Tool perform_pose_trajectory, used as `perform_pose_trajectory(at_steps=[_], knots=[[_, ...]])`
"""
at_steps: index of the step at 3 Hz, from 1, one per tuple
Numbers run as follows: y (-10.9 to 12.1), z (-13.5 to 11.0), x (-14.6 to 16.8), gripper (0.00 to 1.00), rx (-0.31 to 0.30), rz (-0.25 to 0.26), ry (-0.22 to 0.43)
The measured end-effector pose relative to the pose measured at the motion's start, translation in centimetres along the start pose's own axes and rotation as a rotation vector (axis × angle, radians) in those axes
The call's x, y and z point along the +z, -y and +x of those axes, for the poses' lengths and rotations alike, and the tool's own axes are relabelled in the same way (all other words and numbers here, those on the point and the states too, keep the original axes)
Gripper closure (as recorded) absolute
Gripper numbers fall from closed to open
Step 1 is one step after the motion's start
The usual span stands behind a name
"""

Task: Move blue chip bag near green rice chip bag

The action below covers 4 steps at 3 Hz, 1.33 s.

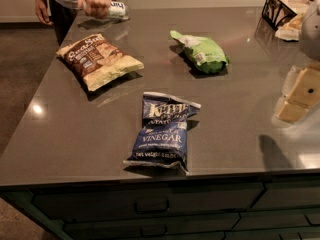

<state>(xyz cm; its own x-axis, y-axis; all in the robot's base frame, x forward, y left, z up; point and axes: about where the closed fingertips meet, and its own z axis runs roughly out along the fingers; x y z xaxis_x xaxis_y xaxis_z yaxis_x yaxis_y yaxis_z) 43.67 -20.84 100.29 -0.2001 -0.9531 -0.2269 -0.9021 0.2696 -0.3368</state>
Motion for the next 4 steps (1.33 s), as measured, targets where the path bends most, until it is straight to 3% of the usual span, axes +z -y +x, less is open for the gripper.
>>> perform_pose_trajectory(at_steps=[1,2,3,4], knots=[[0.0,0.0,0.0,0.0,0.0,0.0,0.0],[-0.1,-1.3,0.1,0.0,-0.039,-0.02,0.019],[-1.2,-5.1,1.9,0.0,-0.131,-0.084,0.093],[-3.6,-9.1,4.6,0.0,-0.272,-0.138,0.16]])
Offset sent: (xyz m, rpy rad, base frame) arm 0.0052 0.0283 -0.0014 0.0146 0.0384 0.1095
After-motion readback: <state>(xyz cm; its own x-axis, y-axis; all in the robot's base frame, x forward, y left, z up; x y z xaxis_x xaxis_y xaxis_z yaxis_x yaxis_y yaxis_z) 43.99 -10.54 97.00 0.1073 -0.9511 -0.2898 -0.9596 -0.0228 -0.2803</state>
